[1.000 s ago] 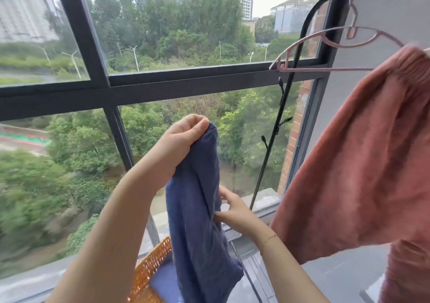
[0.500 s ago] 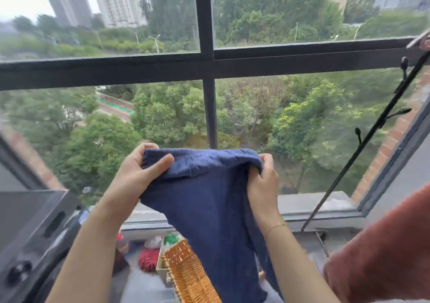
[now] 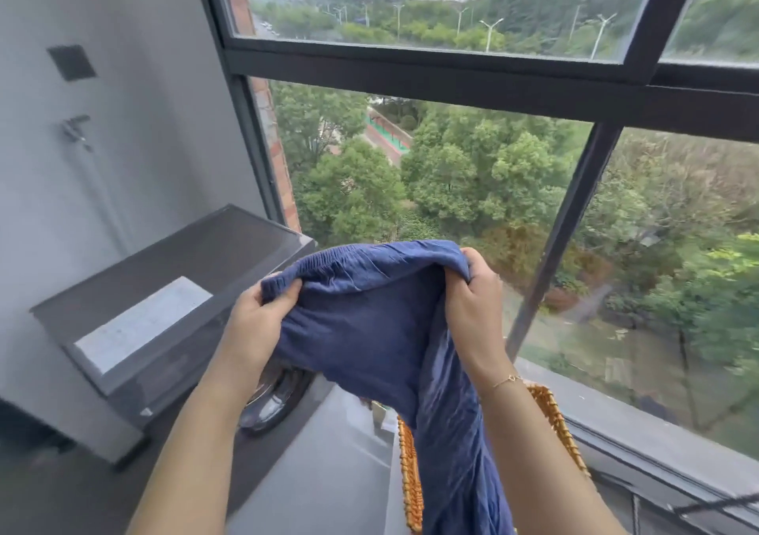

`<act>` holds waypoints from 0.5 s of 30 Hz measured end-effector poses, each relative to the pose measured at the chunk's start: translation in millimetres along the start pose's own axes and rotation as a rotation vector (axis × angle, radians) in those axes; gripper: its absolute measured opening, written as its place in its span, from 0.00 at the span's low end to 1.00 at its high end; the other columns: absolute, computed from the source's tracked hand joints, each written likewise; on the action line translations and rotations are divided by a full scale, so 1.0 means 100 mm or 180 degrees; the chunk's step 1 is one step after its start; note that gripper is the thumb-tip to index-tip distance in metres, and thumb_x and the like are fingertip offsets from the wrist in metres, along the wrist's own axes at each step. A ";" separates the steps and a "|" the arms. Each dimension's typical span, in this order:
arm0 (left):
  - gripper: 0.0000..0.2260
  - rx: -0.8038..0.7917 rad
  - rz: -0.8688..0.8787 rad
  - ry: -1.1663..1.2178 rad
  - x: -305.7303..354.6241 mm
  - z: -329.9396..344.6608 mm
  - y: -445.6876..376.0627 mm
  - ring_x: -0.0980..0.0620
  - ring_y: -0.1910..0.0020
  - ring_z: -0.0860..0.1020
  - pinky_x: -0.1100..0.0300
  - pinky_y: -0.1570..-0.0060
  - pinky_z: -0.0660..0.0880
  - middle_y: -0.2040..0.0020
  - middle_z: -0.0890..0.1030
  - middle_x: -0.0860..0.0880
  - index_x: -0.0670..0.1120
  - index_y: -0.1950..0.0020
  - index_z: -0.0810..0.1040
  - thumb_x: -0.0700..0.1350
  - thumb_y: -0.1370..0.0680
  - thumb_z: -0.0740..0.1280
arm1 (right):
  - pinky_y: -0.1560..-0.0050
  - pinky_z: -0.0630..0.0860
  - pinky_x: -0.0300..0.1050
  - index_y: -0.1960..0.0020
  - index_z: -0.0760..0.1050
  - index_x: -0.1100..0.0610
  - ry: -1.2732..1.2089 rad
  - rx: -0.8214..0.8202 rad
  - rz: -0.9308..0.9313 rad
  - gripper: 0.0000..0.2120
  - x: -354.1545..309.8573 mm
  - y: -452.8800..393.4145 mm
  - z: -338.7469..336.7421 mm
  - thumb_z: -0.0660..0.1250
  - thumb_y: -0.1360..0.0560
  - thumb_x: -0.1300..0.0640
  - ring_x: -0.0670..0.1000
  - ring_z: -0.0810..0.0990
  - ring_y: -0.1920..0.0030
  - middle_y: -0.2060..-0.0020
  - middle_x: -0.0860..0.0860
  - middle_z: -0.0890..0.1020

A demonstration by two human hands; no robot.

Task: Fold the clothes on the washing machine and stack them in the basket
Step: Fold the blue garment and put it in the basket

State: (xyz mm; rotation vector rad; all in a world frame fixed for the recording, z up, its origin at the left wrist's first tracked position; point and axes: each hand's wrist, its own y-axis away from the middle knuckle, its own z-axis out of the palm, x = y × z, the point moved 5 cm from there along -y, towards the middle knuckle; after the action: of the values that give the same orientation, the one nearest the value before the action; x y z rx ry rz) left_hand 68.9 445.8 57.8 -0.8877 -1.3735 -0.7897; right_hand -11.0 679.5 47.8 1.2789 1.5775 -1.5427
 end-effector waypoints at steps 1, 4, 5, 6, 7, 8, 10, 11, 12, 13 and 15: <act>0.07 0.0165 -0.0050 0.0120 -0.02 -0.15 0.00 0.54 0.60 0.82 0.63 0.58 0.78 0.64 0.84 0.55 0.48 0.54 0.81 0.42 0.20 0.64 | 0.64 0.64 0.43 0.61 0.71 0.57 -0.0050 -0.0096 -0.0034 0.10 -0.04 0.01 0.16 0.60 0.21 0.63 0.42 0.66 0.67 0.71 0.43 0.73; 0.06 0.0516 -0.0211 0.0567 -0.10 -0.56 -0.02 0.51 0.59 0.83 0.61 0.59 0.79 0.60 0.85 0.50 0.45 0.52 0.81 0.42 0.20 0.64 | 0.65 0.64 0.39 0.61 0.71 0.57 -0.0201 -0.0372 -0.0068 0.10 -0.22 0.08 0.63 0.60 0.21 0.64 0.41 0.66 0.67 0.71 0.42 0.73; 0.06 0.0583 -0.0264 0.0698 -0.14 -0.64 -0.03 0.51 0.59 0.83 0.61 0.60 0.79 0.59 0.85 0.49 0.45 0.52 0.81 0.42 0.20 0.64 | 0.65 0.65 0.39 0.60 0.72 0.58 -0.0212 -0.0434 -0.0099 0.09 -0.26 0.09 0.72 0.60 0.22 0.64 0.42 0.66 0.66 0.70 0.43 0.73; 0.06 0.0681 -0.0299 0.0812 -0.17 -0.82 -0.07 0.50 0.59 0.84 0.60 0.59 0.79 0.59 0.85 0.49 0.45 0.52 0.81 0.41 0.20 0.64 | 0.64 0.66 0.40 0.59 0.73 0.59 -0.0215 -0.0517 -0.0131 0.08 -0.34 0.12 0.92 0.61 0.22 0.64 0.43 0.68 0.65 0.69 0.44 0.75; 0.06 0.0752 -0.0328 0.0904 -0.21 -0.94 -0.11 0.50 0.58 0.84 0.59 0.58 0.79 0.59 0.85 0.49 0.45 0.51 0.81 0.41 0.20 0.64 | 0.63 0.67 0.41 0.58 0.74 0.58 -0.0199 -0.0567 -0.0138 0.07 -0.37 0.13 1.06 0.61 0.22 0.63 0.43 0.69 0.65 0.67 0.45 0.76; 0.05 0.0809 -0.0358 0.0983 -0.22 -1.06 -0.16 0.50 0.58 0.83 0.58 0.57 0.79 0.59 0.85 0.49 0.45 0.51 0.81 0.41 0.20 0.64 | 0.62 0.67 0.41 0.57 0.74 0.58 -0.0183 -0.0598 -0.0152 0.07 -0.40 0.14 1.20 0.61 0.22 0.63 0.43 0.69 0.64 0.67 0.46 0.77; 0.05 0.0826 -0.0379 0.1112 -0.25 -1.36 -0.30 0.50 0.58 0.84 0.58 0.57 0.79 0.59 0.85 0.49 0.46 0.51 0.80 0.41 0.20 0.64 | 0.62 0.67 0.42 0.58 0.74 0.57 -0.0102 -0.0600 -0.0184 0.07 -0.47 0.18 1.53 0.61 0.22 0.63 0.43 0.69 0.65 0.67 0.45 0.76; 0.05 0.0817 -0.0361 0.1159 -0.26 -1.51 -0.38 0.51 0.59 0.84 0.59 0.58 0.80 0.59 0.85 0.49 0.45 0.52 0.80 0.40 0.20 0.64 | 0.62 0.67 0.43 0.58 0.74 0.57 -0.0061 -0.0597 -0.0197 0.07 -0.50 0.20 1.70 0.61 0.22 0.63 0.43 0.69 0.65 0.67 0.45 0.76; 0.06 0.0811 -0.0328 0.1197 -0.25 -1.63 -0.43 0.51 0.60 0.84 0.60 0.59 0.80 0.59 0.85 0.49 0.45 0.52 0.80 0.40 0.20 0.64 | 0.62 0.67 0.43 0.58 0.74 0.57 -0.0004 -0.0599 -0.0217 0.07 -0.53 0.22 1.82 0.61 0.22 0.63 0.43 0.69 0.65 0.68 0.44 0.76; 0.06 0.0757 -0.0309 0.1242 -0.25 -1.84 -0.54 0.52 0.60 0.84 0.61 0.60 0.81 0.60 0.85 0.49 0.44 0.52 0.80 0.39 0.20 0.63 | 0.62 0.67 0.42 0.57 0.74 0.57 0.0046 -0.0570 -0.0223 0.07 -0.57 0.27 2.05 0.61 0.22 0.64 0.42 0.69 0.65 0.68 0.44 0.76; 0.06 0.0541 -0.0281 0.1269 -0.22 -2.15 -0.70 0.52 0.62 0.84 0.63 0.64 0.80 0.61 0.85 0.49 0.43 0.52 0.79 0.38 0.20 0.62 | 0.63 0.67 0.40 0.57 0.75 0.57 0.0101 -0.0464 -0.0218 0.07 -0.64 0.31 2.38 0.61 0.22 0.65 0.41 0.69 0.67 0.68 0.43 0.76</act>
State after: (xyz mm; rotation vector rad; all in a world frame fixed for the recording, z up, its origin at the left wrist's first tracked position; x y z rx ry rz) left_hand 106.6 222.7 41.7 -0.5058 -1.1112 -0.8509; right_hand -9.2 431.6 55.1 1.1858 1.7362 -1.4255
